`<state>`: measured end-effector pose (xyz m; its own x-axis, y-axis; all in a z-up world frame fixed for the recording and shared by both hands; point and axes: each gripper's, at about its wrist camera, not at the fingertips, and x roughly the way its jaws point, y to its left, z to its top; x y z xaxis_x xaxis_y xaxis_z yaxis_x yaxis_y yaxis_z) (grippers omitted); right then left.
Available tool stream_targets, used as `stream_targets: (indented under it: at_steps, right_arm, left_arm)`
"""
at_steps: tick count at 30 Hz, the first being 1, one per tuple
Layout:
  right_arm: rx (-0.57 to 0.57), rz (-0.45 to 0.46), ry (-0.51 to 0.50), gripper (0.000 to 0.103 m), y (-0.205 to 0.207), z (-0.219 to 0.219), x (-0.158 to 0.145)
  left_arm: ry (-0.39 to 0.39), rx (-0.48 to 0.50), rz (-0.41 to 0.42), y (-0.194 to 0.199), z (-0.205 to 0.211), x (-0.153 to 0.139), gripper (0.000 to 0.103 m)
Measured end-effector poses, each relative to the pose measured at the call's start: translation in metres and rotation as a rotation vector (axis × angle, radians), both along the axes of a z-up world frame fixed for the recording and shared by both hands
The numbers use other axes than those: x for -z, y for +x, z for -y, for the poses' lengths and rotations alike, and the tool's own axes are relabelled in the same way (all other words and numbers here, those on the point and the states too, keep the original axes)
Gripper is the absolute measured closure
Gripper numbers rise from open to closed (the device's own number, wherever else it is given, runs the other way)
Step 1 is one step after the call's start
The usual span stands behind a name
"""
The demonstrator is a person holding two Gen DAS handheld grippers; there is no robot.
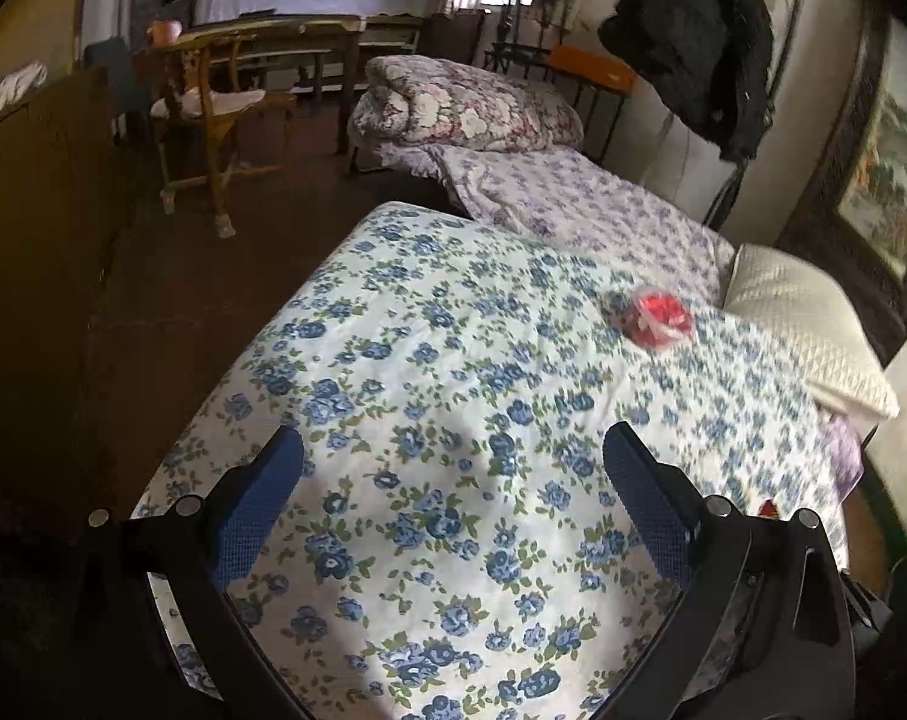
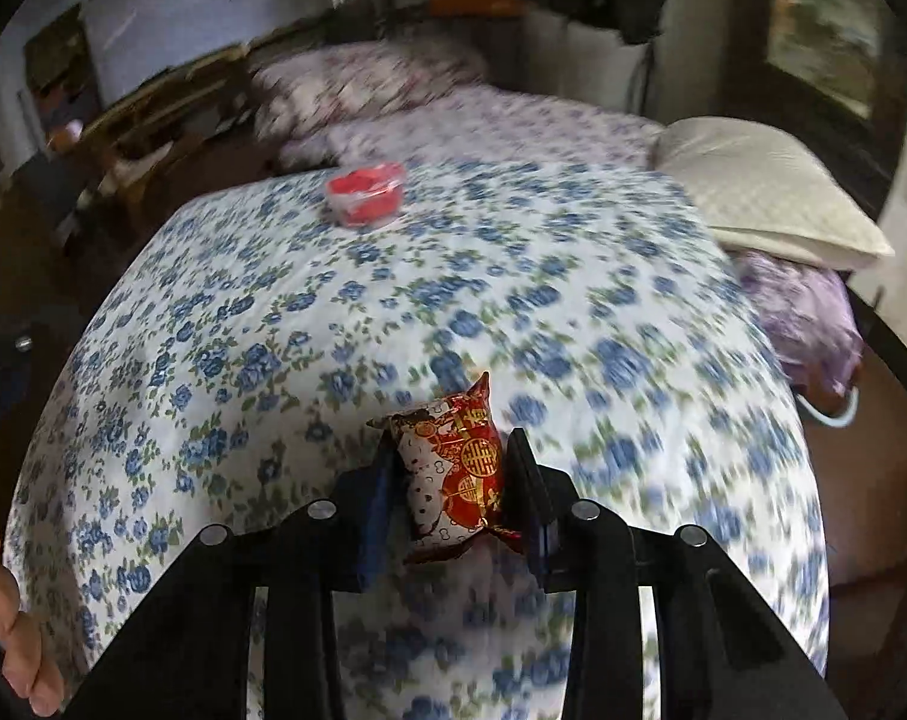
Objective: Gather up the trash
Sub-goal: 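Grasp the clear cup of red paper with the left tool while the right tool holds the wrapper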
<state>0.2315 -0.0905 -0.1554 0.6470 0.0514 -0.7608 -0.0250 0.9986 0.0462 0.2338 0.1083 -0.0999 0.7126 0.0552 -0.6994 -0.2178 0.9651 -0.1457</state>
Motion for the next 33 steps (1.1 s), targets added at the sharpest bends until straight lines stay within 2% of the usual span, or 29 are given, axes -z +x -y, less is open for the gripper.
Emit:
stream_targets:
  at_steps: [3, 7, 10, 13, 15, 21, 29, 32, 33]
  right_arm:
    - [0.011, -0.004, 0.067, 0.067, -0.001, 0.019, 0.000]
    - [0.001, -0.003, 0.067, 0.067, 0.001, 0.023, 0.000]
    - [0.000, 0.001, 0.129, 0.067, 0.000, 0.031, -0.001]
    - [-0.004, 0.003, 0.165, 0.066, 0.001, 0.035, -0.001]
    - [-0.008, 0.002, 0.172, 0.065, 0.002, 0.035, -0.001]
    - [-0.012, 0.005, 0.235, 0.065, 0.002, 0.043, 0.000]
    - [-0.013, 0.005, 0.253, 0.065, 0.002, 0.045, 0.001]
    - [-0.013, 0.005, 0.257, 0.065, 0.002, 0.045, 0.001]
    - [-0.014, 0.006, 0.260, 0.064, 0.002, 0.045, 0.001]
  left_arm:
    - [0.038, 0.030, -0.009, 0.003, 0.011, 0.004, 0.007]
    - [0.026, 0.077, -0.025, 0.007, 0.024, 0.010, 0.007]
    - [0.026, 0.108, -0.001, 0.022, 0.037, 0.000, 0.007]
    - [0.124, 0.161, 0.011, 0.060, 0.057, -0.014, 0.007]
    - [0.173, 0.189, -0.012, 0.095, 0.070, -0.014, 0.007]
    - [0.255, 0.273, -0.110, 0.164, 0.106, 0.014, 0.007]
    - [0.301, 0.294, -0.149, 0.193, 0.131, 0.043, 0.007]
    - [0.305, 0.302, -0.158, 0.201, 0.135, 0.050, 0.023]
    - [0.291, 0.306, -0.150, 0.201, 0.136, 0.049, 0.035]
